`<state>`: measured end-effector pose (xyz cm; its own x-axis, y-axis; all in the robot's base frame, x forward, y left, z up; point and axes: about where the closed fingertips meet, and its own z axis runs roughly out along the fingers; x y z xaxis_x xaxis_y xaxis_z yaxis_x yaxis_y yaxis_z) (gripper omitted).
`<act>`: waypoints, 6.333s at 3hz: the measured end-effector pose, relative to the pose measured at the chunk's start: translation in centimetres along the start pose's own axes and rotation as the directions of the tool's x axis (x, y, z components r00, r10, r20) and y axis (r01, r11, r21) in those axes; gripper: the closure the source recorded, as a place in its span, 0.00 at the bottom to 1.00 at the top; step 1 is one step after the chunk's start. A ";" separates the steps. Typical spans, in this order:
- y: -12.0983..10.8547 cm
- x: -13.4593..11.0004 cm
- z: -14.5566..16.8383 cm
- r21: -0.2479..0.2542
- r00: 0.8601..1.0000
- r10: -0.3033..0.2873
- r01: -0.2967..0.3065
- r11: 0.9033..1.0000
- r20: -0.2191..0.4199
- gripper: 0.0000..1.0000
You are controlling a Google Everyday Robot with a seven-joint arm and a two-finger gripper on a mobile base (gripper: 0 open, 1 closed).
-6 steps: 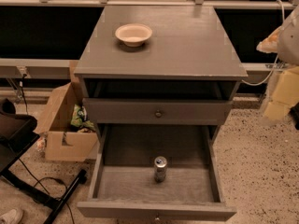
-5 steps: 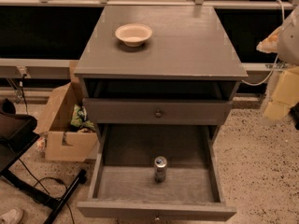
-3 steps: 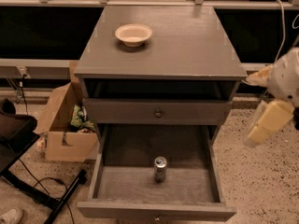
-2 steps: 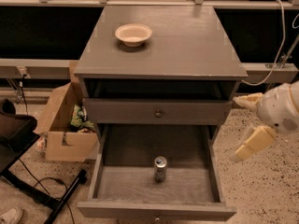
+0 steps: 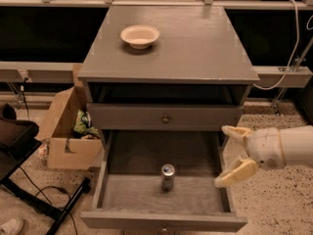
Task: Pick redbull can from middle drawer and place on counter
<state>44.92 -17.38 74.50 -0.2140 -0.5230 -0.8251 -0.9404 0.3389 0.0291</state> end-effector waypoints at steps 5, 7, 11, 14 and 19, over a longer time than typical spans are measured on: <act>-0.2 9.9 15.1 -0.150 0.973 0.026 0.009 0.989 0.229 0.00; -3.0 14.7 25.2 -0.178 0.960 0.027 0.024 0.984 0.279 0.00; -5.7 14.9 32.4 -0.180 0.941 0.003 0.061 0.982 0.338 0.49; -3.5 1.5 12.9 -0.077 0.951 0.159 -0.143 0.987 0.264 1.00; -23.2 -26.4 0.2 0.266 0.779 0.118 -0.346 0.900 0.615 1.00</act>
Offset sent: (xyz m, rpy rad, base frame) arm -0.0090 0.0082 -0.0218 0.0769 0.0110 0.0129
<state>72.44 -11.33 95.49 -0.1147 0.1135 -0.9869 -0.7016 0.6940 0.1614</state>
